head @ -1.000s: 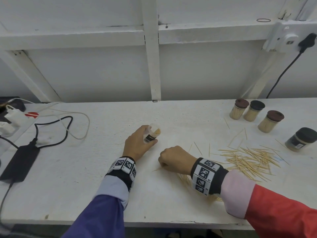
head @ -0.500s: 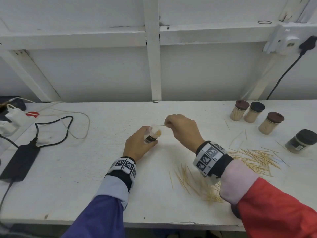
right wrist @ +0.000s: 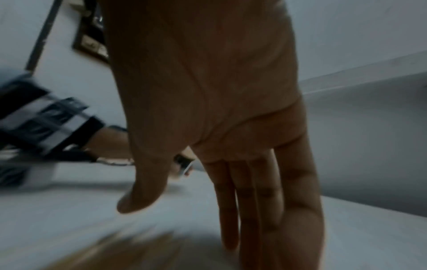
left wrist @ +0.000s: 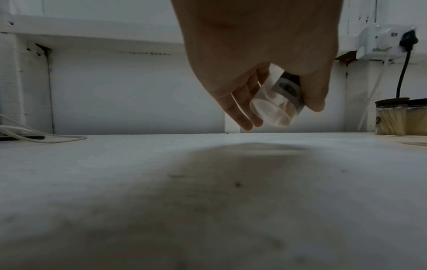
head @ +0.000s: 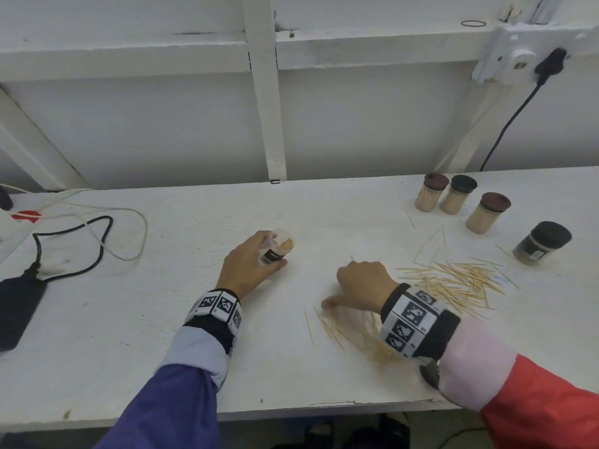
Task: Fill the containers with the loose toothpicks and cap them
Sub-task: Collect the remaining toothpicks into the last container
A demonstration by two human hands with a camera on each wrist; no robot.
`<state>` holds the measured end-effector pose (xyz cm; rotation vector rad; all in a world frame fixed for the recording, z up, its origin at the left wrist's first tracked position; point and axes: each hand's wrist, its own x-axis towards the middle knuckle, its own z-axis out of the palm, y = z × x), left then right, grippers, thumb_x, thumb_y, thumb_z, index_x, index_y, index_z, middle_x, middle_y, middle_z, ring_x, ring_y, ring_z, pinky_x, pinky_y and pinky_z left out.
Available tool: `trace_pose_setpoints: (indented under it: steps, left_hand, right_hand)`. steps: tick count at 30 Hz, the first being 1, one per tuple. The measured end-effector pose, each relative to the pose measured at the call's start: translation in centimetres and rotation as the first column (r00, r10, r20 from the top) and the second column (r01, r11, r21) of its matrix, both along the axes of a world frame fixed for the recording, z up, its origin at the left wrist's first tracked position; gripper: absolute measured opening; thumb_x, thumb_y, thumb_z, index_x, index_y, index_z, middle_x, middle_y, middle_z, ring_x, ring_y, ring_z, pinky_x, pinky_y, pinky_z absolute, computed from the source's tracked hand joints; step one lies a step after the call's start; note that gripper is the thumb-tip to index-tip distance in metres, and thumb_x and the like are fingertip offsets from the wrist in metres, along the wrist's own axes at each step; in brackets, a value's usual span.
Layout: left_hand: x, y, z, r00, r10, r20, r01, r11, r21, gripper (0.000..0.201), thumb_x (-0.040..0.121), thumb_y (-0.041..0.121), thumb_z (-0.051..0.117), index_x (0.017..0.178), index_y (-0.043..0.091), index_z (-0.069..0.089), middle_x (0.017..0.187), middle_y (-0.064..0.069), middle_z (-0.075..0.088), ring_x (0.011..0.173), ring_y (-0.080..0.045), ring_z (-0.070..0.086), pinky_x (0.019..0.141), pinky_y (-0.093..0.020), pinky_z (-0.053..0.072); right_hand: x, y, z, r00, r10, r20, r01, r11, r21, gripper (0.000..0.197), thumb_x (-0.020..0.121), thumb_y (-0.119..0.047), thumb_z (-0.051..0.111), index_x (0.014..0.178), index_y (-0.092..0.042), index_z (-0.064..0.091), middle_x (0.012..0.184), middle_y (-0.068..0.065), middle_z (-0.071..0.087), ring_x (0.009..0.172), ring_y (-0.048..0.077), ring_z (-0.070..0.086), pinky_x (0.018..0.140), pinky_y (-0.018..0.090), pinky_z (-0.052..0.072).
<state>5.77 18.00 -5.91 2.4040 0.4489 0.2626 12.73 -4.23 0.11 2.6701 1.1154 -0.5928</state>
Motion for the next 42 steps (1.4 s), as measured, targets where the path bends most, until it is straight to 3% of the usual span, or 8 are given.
trace_pose_setpoints:
  steps: [5, 11, 14, 16, 26, 30, 33, 42]
  left_hand:
    - [0.1, 0.0, 0.0, 1.000, -0.004, 0.003, 0.004, 1.000, 0.014, 0.054, 0.079, 0.043, 0.077, 0.125, 0.027, 0.052, 0.122, 0.007, 0.064, 0.113, -0.015, 0.057, 0.087, -0.032, 0.046]
    - [0.0, -0.2, 0.1, 1.000, -0.010, 0.005, 0.010, 1.000, 0.013, 0.054, 0.080, 0.041, 0.077, 0.125, 0.025, 0.053, 0.123, 0.004, 0.063, 0.114, -0.017, 0.057, 0.088, -0.033, 0.046]
    - [0.1, -0.2, 0.0, 1.000, -0.012, 0.000, 0.012, 1.000, 0.013, 0.055, 0.079, 0.042, 0.077, 0.126, 0.025, 0.053, 0.122, 0.003, 0.064, 0.113, -0.018, 0.057, 0.088, -0.035, 0.047]
    - [0.1, -0.2, 0.0, 1.000, -0.013, -0.008, 0.013, 1.000, 0.013, 0.056, 0.079, 0.042, 0.077, 0.126, 0.026, 0.053, 0.122, 0.003, 0.064, 0.111, -0.019, 0.058, 0.088, -0.036, 0.048]
    - [0.0, -0.2, 0.1, 0.999, -0.011, -0.031, 0.011, 1.000, 0.013, 0.055, 0.079, 0.042, 0.077, 0.125, 0.025, 0.053, 0.121, 0.002, 0.064, 0.111, -0.020, 0.057, 0.088, -0.038, 0.047]
    - [0.0, -0.1, 0.1, 0.999, -0.005, -0.037, 0.006, 1.000, 0.011, 0.055, 0.079, 0.042, 0.077, 0.125, 0.025, 0.053, 0.120, 0.002, 0.064, 0.110, -0.021, 0.057, 0.089, -0.039, 0.048]
    - [0.0, -0.1, 0.1, 0.999, -0.005, -0.038, 0.005, 1.000, 0.012, 0.054, 0.079, 0.042, 0.077, 0.124, 0.025, 0.053, 0.120, 0.002, 0.064, 0.110, -0.021, 0.057, 0.089, -0.039, 0.047]
    - [0.0, -0.2, 0.1, 0.999, -0.009, -0.035, 0.009, 1.000, -0.005, 0.054, 0.078, 0.041, 0.078, 0.124, 0.025, 0.053, 0.120, 0.002, 0.064, 0.111, -0.020, 0.057, 0.088, -0.037, 0.046]
  right_hand:
    - [-3.3, -0.3, -1.2, 1.000, -0.008, 0.028, 0.007, 0.999, 0.036, 0.067, 0.076, -0.074, 0.059, 0.094, -0.010, 0.061, 0.093, 0.006, 0.060, 0.089, 0.025, 0.062, 0.067, 0.030, 0.034]
    - [-3.9, 0.2, -1.0, 0.998, 0.049, 0.048, -0.054, 0.994, 0.093, 0.035, 0.086, -0.038, 0.069, 0.092, -0.005, 0.057, 0.101, 0.010, 0.061, 0.093, 0.031, 0.061, 0.066, 0.031, 0.034]
    - [-3.9, -0.1, -1.4, 0.995, 0.056, 0.087, -0.067, 0.990, 0.124, 0.034, 0.086, -0.008, 0.059, 0.066, -0.010, 0.032, 0.074, 0.004, 0.044, 0.073, 0.029, 0.053, 0.053, 0.027, 0.025]
    - [-4.1, -0.2, -1.4, 0.993, 0.064, 0.098, -0.077, 0.987, 0.139, 0.035, 0.081, 0.003, 0.051, 0.062, -0.012, 0.025, 0.065, 0.002, 0.030, 0.055, 0.023, 0.038, 0.049, 0.027, 0.017]
    - [-4.3, -0.2, -2.2, 0.976, 0.148, 0.161, -0.172, 0.974, 0.148, 0.035, 0.081, 0.008, 0.046, 0.062, -0.012, 0.023, 0.065, 0.002, 0.026, 0.053, 0.020, 0.028, 0.049, 0.028, 0.014]
    - [-4.6, -0.3, -2.5, 0.947, 0.256, 0.194, -0.282, 0.952, 0.119, 0.038, 0.081, 0.012, 0.046, 0.061, -0.011, 0.023, 0.070, 0.005, 0.043, 0.069, 0.027, 0.050, 0.048, 0.027, 0.013]
    - [-4.5, -0.2, -2.8, 0.927, 0.327, 0.183, -0.348, 0.932, 0.101, 0.040, 0.080, 0.014, 0.046, 0.061, -0.011, 0.022, 0.096, 0.014, 0.063, 0.088, 0.032, 0.062, 0.049, 0.027, 0.016]
    - [-3.1, 0.4, -2.1, 0.896, 0.405, 0.183, -0.420, 0.906, 0.047, 0.041, 0.085, 0.014, 0.043, 0.063, -0.012, 0.020, 0.098, 0.014, 0.060, 0.087, 0.030, 0.059, 0.064, 0.033, 0.031]
